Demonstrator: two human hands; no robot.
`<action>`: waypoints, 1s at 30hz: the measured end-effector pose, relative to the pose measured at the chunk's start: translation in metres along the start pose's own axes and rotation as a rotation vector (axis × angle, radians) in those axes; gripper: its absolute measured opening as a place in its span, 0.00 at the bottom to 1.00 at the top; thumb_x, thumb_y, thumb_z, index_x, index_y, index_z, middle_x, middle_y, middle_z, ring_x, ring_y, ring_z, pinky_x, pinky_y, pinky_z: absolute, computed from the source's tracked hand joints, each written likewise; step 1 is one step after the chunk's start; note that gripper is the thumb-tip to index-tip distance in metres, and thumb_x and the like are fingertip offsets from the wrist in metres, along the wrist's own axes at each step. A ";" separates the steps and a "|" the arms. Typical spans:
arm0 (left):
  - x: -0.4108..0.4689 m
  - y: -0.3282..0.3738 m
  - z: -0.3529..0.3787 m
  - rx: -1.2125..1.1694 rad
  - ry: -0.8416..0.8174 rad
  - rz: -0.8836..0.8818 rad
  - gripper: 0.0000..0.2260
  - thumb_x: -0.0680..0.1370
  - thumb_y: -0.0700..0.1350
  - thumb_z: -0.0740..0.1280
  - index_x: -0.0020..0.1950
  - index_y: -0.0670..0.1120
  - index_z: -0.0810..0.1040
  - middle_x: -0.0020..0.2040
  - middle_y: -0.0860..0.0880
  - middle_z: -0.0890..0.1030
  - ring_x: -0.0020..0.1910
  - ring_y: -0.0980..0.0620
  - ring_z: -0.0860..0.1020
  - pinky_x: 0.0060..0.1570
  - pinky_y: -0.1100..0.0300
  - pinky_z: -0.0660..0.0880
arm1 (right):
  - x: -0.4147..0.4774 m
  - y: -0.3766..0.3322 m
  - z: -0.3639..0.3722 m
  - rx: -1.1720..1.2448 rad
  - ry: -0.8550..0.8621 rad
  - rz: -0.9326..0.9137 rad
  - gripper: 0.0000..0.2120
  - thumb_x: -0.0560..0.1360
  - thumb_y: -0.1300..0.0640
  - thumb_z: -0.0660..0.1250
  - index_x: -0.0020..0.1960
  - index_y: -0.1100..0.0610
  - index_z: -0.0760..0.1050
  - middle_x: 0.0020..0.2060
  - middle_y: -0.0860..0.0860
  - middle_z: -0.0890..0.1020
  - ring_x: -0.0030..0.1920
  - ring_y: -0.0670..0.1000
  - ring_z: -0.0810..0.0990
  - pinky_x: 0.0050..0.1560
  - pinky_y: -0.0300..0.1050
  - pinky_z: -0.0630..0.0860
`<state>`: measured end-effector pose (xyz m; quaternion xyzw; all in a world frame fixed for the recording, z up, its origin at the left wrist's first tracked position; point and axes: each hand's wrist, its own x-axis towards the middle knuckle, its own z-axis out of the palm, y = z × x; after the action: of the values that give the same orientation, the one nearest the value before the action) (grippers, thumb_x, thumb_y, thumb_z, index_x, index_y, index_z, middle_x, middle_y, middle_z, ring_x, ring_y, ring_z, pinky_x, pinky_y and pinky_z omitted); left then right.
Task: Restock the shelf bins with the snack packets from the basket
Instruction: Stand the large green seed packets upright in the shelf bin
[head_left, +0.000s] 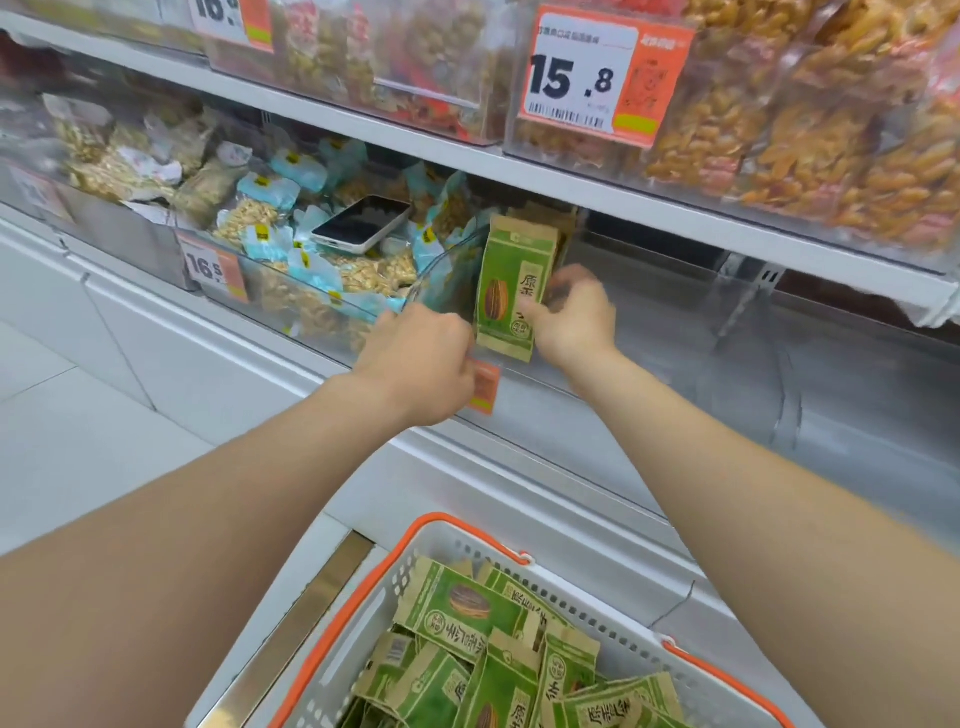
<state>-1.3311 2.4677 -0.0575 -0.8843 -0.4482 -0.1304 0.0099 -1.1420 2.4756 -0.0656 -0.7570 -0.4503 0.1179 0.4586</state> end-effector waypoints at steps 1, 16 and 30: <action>0.000 0.001 0.000 0.013 -0.004 -0.002 0.10 0.77 0.47 0.62 0.53 0.48 0.80 0.48 0.43 0.82 0.54 0.37 0.76 0.48 0.49 0.64 | 0.005 0.000 0.006 -0.094 0.007 -0.020 0.15 0.75 0.51 0.77 0.56 0.55 0.77 0.51 0.53 0.82 0.54 0.57 0.79 0.48 0.45 0.73; 0.000 0.005 0.006 -0.009 0.010 -0.049 0.08 0.76 0.47 0.63 0.52 0.48 0.79 0.46 0.46 0.81 0.56 0.41 0.71 0.56 0.47 0.65 | 0.016 -0.008 0.019 -0.326 -0.023 0.052 0.29 0.70 0.47 0.82 0.62 0.59 0.73 0.60 0.58 0.78 0.62 0.57 0.76 0.48 0.46 0.72; -0.003 0.016 -0.005 -0.007 0.149 -0.016 0.13 0.74 0.50 0.70 0.56 0.48 0.76 0.55 0.45 0.74 0.58 0.40 0.71 0.53 0.48 0.70 | -0.024 -0.016 -0.014 -0.386 -0.117 -0.197 0.10 0.75 0.51 0.65 0.40 0.54 0.80 0.38 0.52 0.83 0.42 0.57 0.82 0.40 0.46 0.78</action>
<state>-1.3210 2.4554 -0.0516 -0.8686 -0.4527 -0.1977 0.0390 -1.1565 2.4507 -0.0511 -0.7750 -0.5619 0.0277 0.2878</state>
